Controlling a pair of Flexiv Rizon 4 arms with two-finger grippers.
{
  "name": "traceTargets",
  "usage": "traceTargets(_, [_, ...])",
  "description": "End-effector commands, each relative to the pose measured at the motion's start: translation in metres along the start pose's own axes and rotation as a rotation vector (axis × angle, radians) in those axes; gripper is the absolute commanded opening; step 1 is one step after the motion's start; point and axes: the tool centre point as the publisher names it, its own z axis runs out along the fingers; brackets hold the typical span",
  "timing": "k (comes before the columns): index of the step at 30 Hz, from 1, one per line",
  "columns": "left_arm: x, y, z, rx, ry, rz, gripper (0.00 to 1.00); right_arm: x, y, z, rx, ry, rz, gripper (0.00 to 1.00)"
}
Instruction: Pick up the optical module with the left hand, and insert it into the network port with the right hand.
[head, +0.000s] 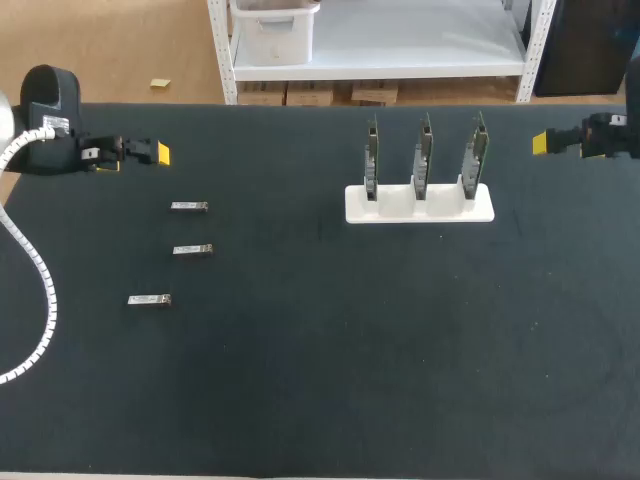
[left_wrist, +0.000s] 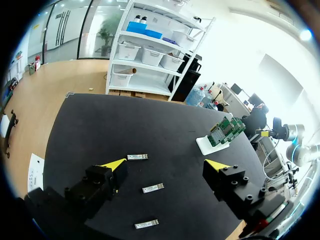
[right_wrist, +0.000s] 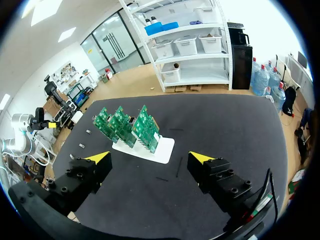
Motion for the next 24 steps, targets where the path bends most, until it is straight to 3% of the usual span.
traceTargets(1, [0.000,0.000,0.000,0.000,0.000,0.000,1.00,0.000,0.000,0.000,0.000,0.000,0.000,1.00])
traceTargets(17, [0.000,0.000,0.000,0.000,0.000,0.000,1.00,0.000,0.000,0.000,0.000,0.000,0.000,1.00])
traceTargets(22, [-0.003,0.001,0.005,-0.015,0.048,0.078,1.00,0.000,0.000,0.000,0.000,0.000,0.000,1.00])
traceTargets(24, [-0.004,0.005,0.012,-0.059,0.082,0.143,1.00,0.000,0.000,0.000,0.000,0.000,0.000,1.00])
